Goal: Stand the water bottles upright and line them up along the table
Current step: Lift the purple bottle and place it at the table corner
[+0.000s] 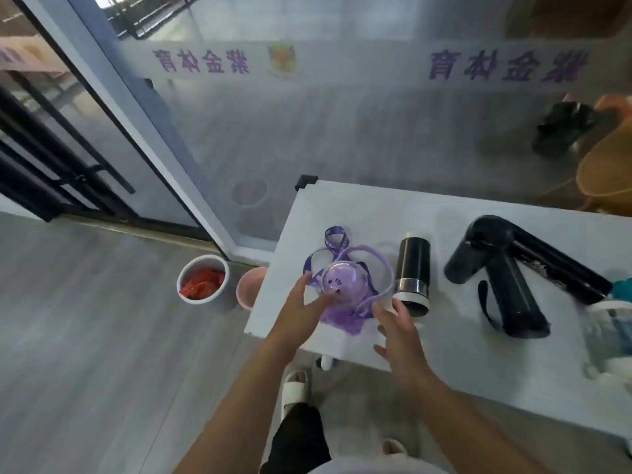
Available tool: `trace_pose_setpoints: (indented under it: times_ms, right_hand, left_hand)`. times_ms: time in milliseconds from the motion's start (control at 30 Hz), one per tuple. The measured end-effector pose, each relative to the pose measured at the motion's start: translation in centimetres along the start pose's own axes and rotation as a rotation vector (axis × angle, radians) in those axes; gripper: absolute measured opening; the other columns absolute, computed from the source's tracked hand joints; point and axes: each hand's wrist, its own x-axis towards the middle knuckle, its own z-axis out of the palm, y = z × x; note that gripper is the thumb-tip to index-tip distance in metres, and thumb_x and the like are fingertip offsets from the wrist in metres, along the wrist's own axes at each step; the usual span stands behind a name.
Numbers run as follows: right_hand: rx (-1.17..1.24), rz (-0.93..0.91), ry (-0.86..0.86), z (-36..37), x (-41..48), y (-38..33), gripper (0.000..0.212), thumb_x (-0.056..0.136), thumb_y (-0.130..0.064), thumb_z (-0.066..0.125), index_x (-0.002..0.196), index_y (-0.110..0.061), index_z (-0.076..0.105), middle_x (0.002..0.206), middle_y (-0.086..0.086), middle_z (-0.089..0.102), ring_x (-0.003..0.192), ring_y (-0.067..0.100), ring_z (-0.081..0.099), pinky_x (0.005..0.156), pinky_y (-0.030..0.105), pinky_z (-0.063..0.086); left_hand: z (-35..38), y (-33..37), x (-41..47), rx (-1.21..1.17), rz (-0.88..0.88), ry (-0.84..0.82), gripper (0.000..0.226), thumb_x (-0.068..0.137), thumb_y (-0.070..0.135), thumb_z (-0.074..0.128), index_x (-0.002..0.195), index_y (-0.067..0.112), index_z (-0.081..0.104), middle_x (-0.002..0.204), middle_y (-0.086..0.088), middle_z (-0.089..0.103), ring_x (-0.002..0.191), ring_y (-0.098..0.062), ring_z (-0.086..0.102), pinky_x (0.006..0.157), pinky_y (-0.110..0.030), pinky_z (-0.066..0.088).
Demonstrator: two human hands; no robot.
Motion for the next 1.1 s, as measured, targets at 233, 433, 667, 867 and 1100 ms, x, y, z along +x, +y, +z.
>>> trace_pose_setpoints:
  times_ms: [233, 433, 667, 867, 1100]
  right_hand:
    - [0.292, 0.149, 0.135, 4.2, 1.3, -2.9, 0.026, 0.094, -0.042, 0.051, 0.111, -0.023, 0.059, 0.116, 0.003, 0.063, 0.11, 0.024, 0.057, 0.087, 0.044, 0.045]
    - [0.321, 0.121, 0.265, 7.4, 1.0, -2.8, 0.037, 0.092, -0.048, 0.049, 0.124, -0.03, 0.052, 0.119, 0.002, 0.06, 0.109, 0.022, 0.056, 0.073, 0.037, 0.045]
    - [0.336, 0.088, 0.335, 8.8, 2.0, -3.9, 0.038, 0.094, -0.046, 0.049, 0.127, -0.028, 0.053, 0.121, 0.004, 0.06, 0.11, 0.023, 0.057, 0.076, 0.039, 0.048]
    - [0.297, 0.1, 0.285, 9.2, 4.1, -5.7, 0.043, 0.091, -0.048, 0.052, 0.13, -0.03, 0.048, 0.11, -0.001, 0.061, 0.105, 0.019, 0.057, 0.086, 0.044, 0.046]
    - [0.229, 0.104, 0.145, 9.5, 7.6, -8.8, 0.022, 0.094, -0.044, 0.049, 0.103, -0.026, 0.057, 0.094, -0.008, 0.066, 0.093, 0.014, 0.061, 0.079, 0.038, 0.047]
  left_hand:
    - [-2.9, 1.3, 6.5, 0.017, -0.048, -0.365, 0.048, 0.096, 0.047, 0.051, 0.139, 0.028, 0.042, 0.141, 0.008, 0.045, 0.118, -0.011, 0.047, 0.091, -0.027, 0.035]
    - [-3.5, 0.3, 9.1, 0.035, -0.069, -0.572, 0.052, 0.084, 0.062, 0.057, 0.128, 0.035, 0.053, 0.123, 0.002, 0.061, 0.106, -0.014, 0.061, 0.082, -0.028, 0.055]
    - [-5.6, 1.1, 11.1, 0.055, -0.119, -0.64, 0.034, 0.098, 0.043, 0.046, 0.126, 0.026, 0.056, 0.123, 0.0, 0.058, 0.106, -0.012, 0.054, 0.076, -0.026, 0.04]
    - [-6.4, 2.0, 12.5, -0.032, -0.157, -0.565, 0.036, 0.098, 0.039, 0.046, 0.117, 0.015, 0.064, 0.109, -0.002, 0.064, 0.099, -0.016, 0.058, 0.071, -0.024, 0.042]
    - [-7.7, 2.2, 14.8, -0.224, -0.156, -0.382, 0.042, 0.084, 0.053, 0.056, 0.116, 0.029, 0.067, 0.113, 0.003, 0.068, 0.109, -0.02, 0.061, 0.1, -0.04, 0.044]
